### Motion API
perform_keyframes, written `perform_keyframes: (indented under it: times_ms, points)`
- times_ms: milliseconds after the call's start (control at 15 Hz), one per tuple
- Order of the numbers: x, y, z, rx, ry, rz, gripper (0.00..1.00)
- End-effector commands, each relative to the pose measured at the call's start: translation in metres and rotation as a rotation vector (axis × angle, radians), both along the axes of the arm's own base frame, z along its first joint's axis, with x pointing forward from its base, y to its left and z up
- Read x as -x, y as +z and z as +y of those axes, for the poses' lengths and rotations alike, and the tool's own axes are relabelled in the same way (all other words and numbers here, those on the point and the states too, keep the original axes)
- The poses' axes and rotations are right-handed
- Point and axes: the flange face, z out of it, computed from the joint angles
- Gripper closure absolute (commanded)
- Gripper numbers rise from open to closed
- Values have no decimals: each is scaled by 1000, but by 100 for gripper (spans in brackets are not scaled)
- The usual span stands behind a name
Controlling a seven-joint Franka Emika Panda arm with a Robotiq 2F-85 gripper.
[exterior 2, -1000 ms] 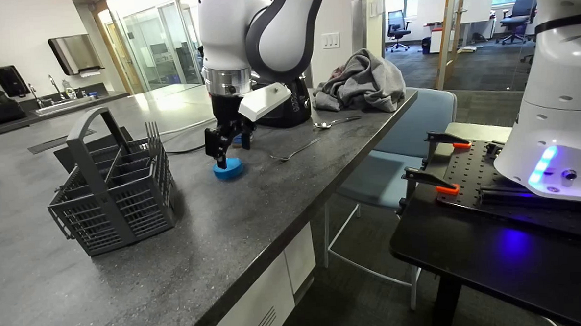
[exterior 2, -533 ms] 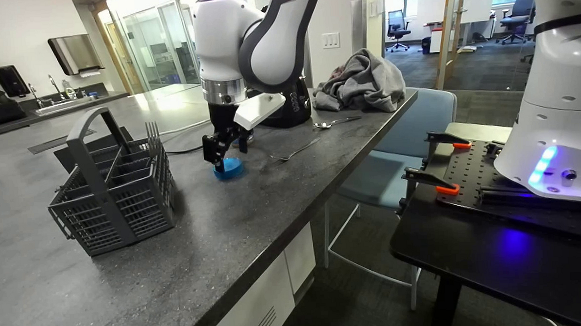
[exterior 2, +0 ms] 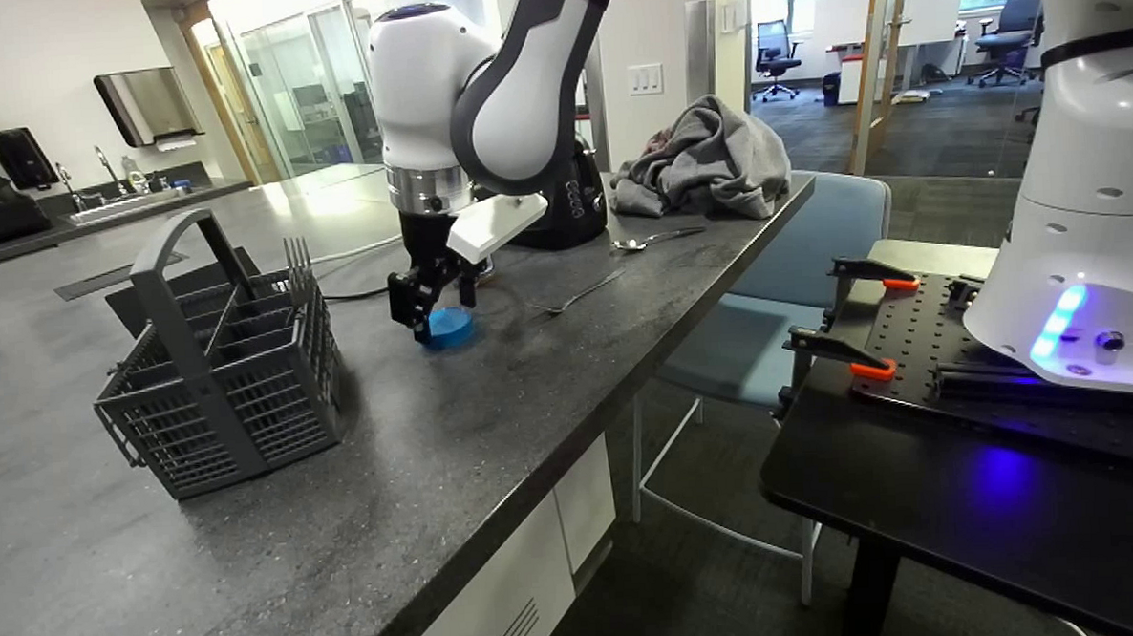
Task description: Put the blue lid on top of the peanut butter jar
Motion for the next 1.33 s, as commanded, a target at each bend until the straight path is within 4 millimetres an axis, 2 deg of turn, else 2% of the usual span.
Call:
perform_keyframes:
  times_ms: [0, 67, 200, 333, 467, 667, 867, 933, 1067, 1133, 1267]
  points:
    - [-8, 2, 2, 13, 7, 3, 34]
    - [-8, 2, 2, 13, 7, 1, 44]
    - [-9, 4, 2, 21, 7, -4, 46]
    - [-3, 15, 5, 37, 5, -16, 46]
    - [7, 38, 8, 56, 8, -53, 46]
    - [19, 86, 10, 34, 14, -110, 46]
    - [23, 130, 2, 62, 5, -146, 46]
    - [25, 142, -2, 82, 9, -144, 46]
    - [47, 155, -1, 113, 93, -81, 46]
    - [20, 142, 4, 95, 44, -124, 21]
    - [35, 153, 5, 107, 77, -102, 21]
